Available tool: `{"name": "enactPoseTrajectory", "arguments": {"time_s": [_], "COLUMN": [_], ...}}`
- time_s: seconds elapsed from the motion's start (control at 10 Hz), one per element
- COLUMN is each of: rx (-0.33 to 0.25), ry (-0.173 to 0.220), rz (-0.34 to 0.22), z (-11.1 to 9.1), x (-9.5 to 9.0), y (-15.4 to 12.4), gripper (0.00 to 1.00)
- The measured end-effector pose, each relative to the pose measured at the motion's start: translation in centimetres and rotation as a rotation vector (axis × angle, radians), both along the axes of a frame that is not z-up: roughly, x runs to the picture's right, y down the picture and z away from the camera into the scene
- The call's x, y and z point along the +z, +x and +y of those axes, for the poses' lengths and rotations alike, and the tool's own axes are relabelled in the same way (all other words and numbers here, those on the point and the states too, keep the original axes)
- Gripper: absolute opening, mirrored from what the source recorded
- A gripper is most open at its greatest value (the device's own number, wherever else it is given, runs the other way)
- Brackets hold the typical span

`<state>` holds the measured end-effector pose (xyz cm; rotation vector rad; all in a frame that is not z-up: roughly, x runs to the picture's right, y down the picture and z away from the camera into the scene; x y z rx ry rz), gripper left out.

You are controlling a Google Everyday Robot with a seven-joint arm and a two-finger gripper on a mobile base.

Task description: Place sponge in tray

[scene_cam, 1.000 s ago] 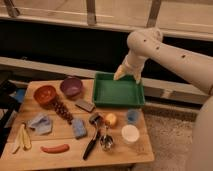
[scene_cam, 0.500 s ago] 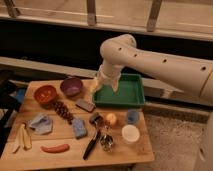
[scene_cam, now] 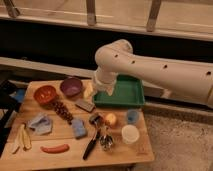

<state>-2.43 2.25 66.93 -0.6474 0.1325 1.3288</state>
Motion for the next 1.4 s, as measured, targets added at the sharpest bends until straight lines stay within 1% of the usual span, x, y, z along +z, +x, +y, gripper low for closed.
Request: {"name": "enactPoseTrajectory", "arguments": {"time_s": [0.2, 0.4, 0.6, 0.7, 0.8, 1.0, 1.3, 1.4], "rx": [-0.024, -0.067, -0.108, -0.129, -0.133, -0.127, -0.126, -0.136], "ry": [-0.009, -0.029, -0.044, -0.055, -0.059, -0.063, -0.062, -0.068], "rz": [-0.054, -0.107, -0.144, -0.165, -0.173, -0.178, -0.175, -0.175], "z": [0.8, 2.6, 4.4, 5.5, 6.5, 7.5, 7.5, 7.6], "x": [-0.1, -0.6, -0.9, -0.6, -0.1, 0.3, 0.3, 0.4], "y": [-2.0, -5.8, -10.5, -13.8, -16.0, -18.0, -17.9, -18.1], "gripper": [0.73, 0.73, 0.73, 0.73, 0.73, 0.73, 0.73, 0.73]}}
